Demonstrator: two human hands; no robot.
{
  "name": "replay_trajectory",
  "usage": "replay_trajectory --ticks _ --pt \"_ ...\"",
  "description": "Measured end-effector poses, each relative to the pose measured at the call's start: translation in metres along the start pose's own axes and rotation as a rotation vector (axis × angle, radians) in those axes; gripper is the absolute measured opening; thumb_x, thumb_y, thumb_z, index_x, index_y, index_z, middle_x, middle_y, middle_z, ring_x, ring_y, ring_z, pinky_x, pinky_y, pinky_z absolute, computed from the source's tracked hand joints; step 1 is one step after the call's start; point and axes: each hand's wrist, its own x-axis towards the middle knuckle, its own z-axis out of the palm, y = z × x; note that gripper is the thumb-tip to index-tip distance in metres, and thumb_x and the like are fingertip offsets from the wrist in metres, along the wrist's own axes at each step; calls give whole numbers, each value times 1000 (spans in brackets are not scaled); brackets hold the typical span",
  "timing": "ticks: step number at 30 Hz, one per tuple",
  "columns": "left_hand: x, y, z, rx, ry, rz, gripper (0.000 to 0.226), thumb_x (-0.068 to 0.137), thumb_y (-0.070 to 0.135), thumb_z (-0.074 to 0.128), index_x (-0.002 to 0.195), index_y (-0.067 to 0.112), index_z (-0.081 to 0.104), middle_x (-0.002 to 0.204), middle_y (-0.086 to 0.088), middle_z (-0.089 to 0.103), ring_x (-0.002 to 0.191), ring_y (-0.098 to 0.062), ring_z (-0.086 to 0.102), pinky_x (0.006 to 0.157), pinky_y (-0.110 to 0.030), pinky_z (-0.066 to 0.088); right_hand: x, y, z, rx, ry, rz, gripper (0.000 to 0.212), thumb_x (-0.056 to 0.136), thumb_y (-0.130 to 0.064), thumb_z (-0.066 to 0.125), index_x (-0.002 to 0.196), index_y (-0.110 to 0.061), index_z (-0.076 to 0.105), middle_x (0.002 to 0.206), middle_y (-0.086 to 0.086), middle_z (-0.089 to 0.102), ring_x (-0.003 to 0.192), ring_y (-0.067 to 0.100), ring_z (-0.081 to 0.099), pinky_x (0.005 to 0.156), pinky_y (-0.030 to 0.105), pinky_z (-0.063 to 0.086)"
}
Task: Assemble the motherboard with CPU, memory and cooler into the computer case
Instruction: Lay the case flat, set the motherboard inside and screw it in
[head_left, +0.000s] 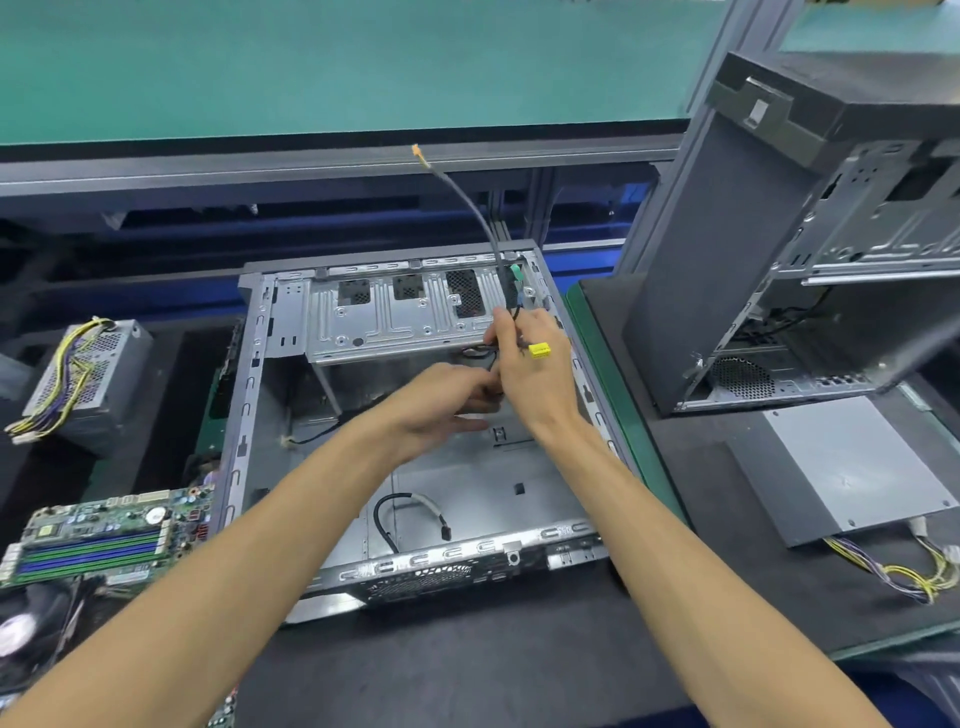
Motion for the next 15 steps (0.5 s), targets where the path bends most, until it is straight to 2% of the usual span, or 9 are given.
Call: replay_trajectory --ticks 2,4,5,6,8,9,11,12,15 --pt "1 -5 6 -338 -86 26 13 100 11 49 107 4 56 90 -12 50 97 -28 52 95 -40 52 -1 -4 3 20 -6 27 37 107 -31 48 79 -15 68 88 8 59 79 6 56 73 10 37" --pt "5 -10 6 -470 -78 55 21 102 8 47 116 0 60 98 -17 54 99 -31 58 93 -41 54 -2 -6 4 8 -26 2 38 107 -32 47 82 -13 68 89 7 57 80 11 57 76 20 41" --pt "5 -12 5 -451 -59 63 23 102 9 48 117 0 62 100 -18 58 96 -31 61 89 -40 56 -3 -7 5 -17 -44 -17 39 107 -33 46 82 -13 67 88 5 56 79 14 57 76 27 42" --pt "5 -14 3 -382 -31 55 20 102 11 50 112 1 64 95 -16 62 85 -27 63 78 -36 58 -5 -9 7 -49 -60 -31 39 107 -35 45 82 -14 67 86 2 54 78 15 57 74 31 43" --pt "1 -15 -4 -103 43 47 21 101 18 53 90 8 67 75 -7 63 58 -16 56 51 -24 45 -6 -10 8 -187 -71 -69 42 107 -40 43 82 -15 65 83 -5 49 75 17 56 67 37 41" --pt "-1 -16 -11 90 107 63 26 101 20 53 82 9 68 69 -3 61 52 -12 50 46 -22 39 -5 -10 7 -293 -61 -107 43 107 -41 42 82 -15 66 82 -6 49 77 18 54 65 37 39" --pt "-5 -16 -29 333 184 93 29 100 21 53 81 8 71 64 3 56 51 -10 45 45 -20 36 1 -9 3 -393 -57 -180 45 107 -39 43 79 -13 68 81 -5 53 84 21 51 70 41 41" --pt "-8 -12 -40 328 168 83 28 99 20 54 80 8 70 63 5 56 53 -10 45 48 -21 38 5 -8 0 -362 -83 -207 45 107 -37 45 78 -12 68 81 -4 54 85 22 50 75 44 44" --pt "-17 6 -69 47 88 76 34 100 20 49 68 14 56 70 1 62 64 -13 56 65 -25 49 10 -5 -3 -269 -249 -308 39 106 -28 48 80 -7 68 90 0 53 92 21 50 79 47 47"
